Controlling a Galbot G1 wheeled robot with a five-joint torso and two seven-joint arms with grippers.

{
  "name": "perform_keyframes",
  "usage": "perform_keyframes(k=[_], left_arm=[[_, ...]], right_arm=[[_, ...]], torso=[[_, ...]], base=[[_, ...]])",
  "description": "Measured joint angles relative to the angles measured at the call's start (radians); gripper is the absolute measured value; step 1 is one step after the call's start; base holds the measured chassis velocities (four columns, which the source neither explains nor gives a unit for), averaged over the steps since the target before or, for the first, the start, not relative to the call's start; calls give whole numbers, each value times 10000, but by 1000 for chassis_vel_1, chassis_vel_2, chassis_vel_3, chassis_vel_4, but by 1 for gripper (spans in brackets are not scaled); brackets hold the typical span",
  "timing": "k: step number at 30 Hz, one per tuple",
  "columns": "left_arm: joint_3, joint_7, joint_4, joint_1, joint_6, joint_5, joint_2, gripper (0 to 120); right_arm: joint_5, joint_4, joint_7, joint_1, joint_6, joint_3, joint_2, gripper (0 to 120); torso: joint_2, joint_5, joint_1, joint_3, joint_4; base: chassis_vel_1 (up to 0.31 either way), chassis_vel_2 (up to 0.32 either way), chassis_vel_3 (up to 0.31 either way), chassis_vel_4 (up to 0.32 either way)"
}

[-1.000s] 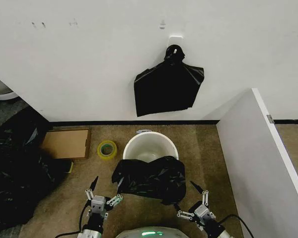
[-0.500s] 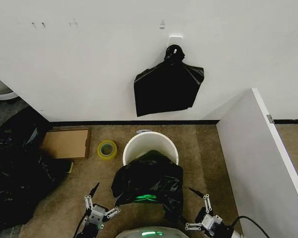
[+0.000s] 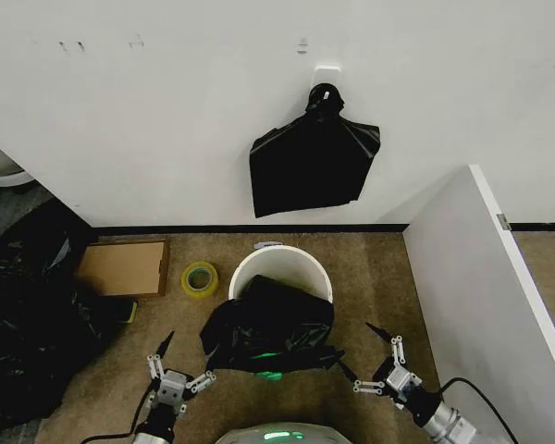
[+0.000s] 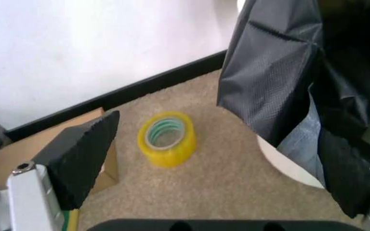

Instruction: Place the garbage bag over the trash bin.

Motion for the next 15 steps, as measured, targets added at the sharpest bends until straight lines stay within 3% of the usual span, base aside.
perform_keyframes(k=[7,10,15], left_arm=[[131,131,36,43,-465,-21,-66,100],[266,870,-177,99,-1451,-101,-151,100],[298,1568,-334,93,-1853,-51,-199,100]], right_arm=[[152,-579,-141,288,15,156,23,100],[346,-430,-188,322,82,153,92,100],[776,350,-544,240,255,168,145,100]], torso=[[0,0,0,0,1],[0,2,0,0,-1],[0,0,0,0,1]], base=[[0,0,0,0],[0,0,0,0],[0,0,0,0]])
